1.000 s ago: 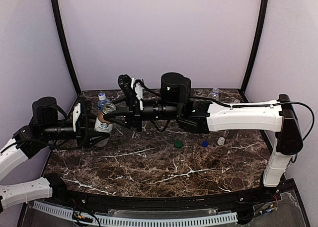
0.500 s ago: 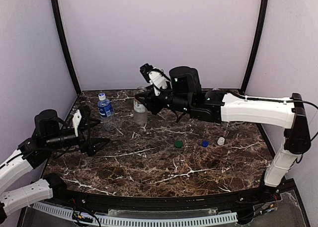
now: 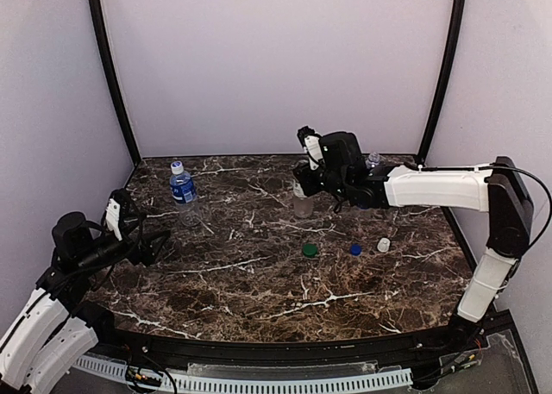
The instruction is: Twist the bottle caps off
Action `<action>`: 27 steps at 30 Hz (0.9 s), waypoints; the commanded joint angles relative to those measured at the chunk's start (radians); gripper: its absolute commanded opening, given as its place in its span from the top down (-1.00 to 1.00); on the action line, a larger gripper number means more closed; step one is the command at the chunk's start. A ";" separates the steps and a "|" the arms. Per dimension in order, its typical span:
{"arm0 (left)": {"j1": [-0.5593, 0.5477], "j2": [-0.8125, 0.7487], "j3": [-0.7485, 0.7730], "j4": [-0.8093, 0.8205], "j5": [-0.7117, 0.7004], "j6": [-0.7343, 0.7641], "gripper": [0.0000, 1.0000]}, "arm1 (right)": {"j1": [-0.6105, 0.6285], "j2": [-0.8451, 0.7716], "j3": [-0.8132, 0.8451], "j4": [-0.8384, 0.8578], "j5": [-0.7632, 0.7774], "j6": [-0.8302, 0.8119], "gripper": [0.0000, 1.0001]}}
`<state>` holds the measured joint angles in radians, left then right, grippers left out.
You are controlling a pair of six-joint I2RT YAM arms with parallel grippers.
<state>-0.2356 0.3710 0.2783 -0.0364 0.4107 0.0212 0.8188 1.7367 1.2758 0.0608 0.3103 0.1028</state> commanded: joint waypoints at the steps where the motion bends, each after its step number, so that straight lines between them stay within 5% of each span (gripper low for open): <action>1: 0.036 -0.012 -0.030 0.046 0.021 -0.016 -0.98 | -0.015 0.016 -0.077 0.120 -0.001 0.033 1.00; 16: 0.081 -0.026 -0.042 0.075 0.063 -0.015 -0.98 | -0.030 0.049 -0.181 0.223 -0.028 0.057 1.00; 17: 0.082 -0.026 -0.042 0.076 0.063 -0.016 -0.97 | -0.030 0.047 -0.184 0.224 -0.025 0.060 0.93; 21: 0.081 -0.026 -0.043 0.078 0.065 -0.014 -0.97 | -0.030 0.036 -0.182 0.212 -0.020 0.058 0.05; 27: 0.085 -0.024 -0.044 0.079 0.070 -0.017 -0.97 | -0.027 0.025 -0.132 0.158 -0.029 0.016 -0.62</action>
<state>-0.1593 0.3515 0.2527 0.0288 0.4599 0.0139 0.7963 1.7710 1.1072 0.2356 0.2848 0.1432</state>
